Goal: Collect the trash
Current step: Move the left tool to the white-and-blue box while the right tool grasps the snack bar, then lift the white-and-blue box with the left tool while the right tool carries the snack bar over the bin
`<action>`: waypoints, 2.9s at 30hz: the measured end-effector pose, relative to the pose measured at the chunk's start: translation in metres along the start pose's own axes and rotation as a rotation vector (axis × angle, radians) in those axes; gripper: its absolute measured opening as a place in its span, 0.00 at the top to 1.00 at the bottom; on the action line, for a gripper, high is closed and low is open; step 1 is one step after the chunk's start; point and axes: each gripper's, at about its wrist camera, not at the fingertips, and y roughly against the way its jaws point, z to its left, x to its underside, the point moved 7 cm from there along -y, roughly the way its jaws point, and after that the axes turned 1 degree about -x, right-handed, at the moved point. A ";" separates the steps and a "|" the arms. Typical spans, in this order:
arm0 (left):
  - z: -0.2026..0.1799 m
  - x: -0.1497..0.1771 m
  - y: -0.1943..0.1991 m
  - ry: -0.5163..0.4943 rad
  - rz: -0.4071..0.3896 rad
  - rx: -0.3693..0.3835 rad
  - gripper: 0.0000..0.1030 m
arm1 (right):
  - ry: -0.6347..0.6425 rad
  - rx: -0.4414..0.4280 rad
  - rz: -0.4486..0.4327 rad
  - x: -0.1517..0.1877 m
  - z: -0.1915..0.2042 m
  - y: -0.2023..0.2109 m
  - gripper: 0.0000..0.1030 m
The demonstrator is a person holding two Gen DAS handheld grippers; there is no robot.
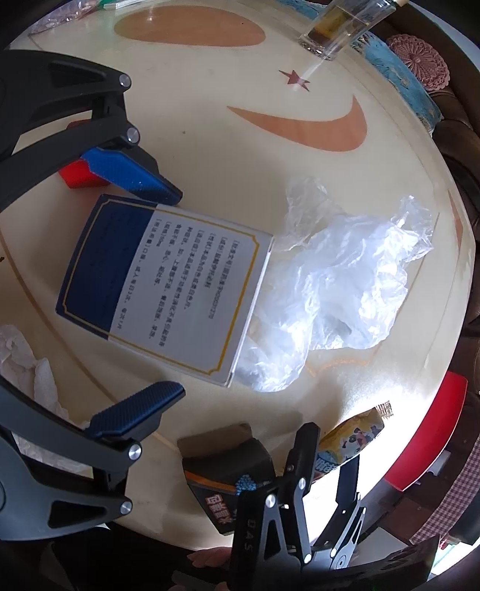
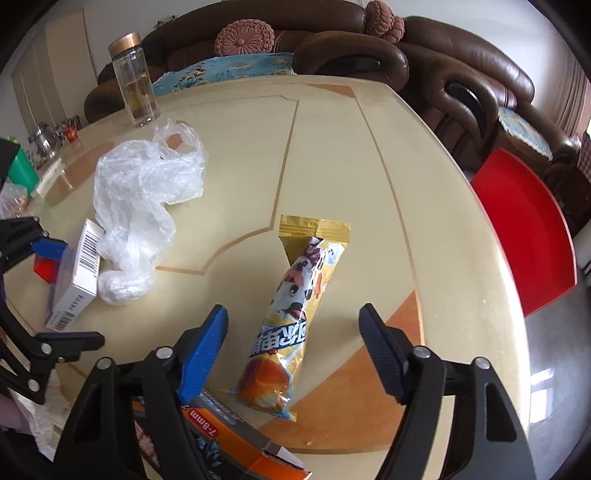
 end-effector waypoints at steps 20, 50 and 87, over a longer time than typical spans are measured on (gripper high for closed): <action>-0.007 -0.001 0.008 0.010 -0.022 -0.011 0.26 | -0.006 -0.037 -0.040 -0.004 0.001 0.005 0.80; 0.003 -0.003 0.074 0.094 -0.145 -0.080 0.28 | -0.076 -0.082 -0.198 -0.032 -0.004 0.057 0.80; -0.115 0.136 0.252 0.200 -0.327 -0.133 0.28 | 0.181 -0.193 -0.368 0.075 0.114 0.316 0.80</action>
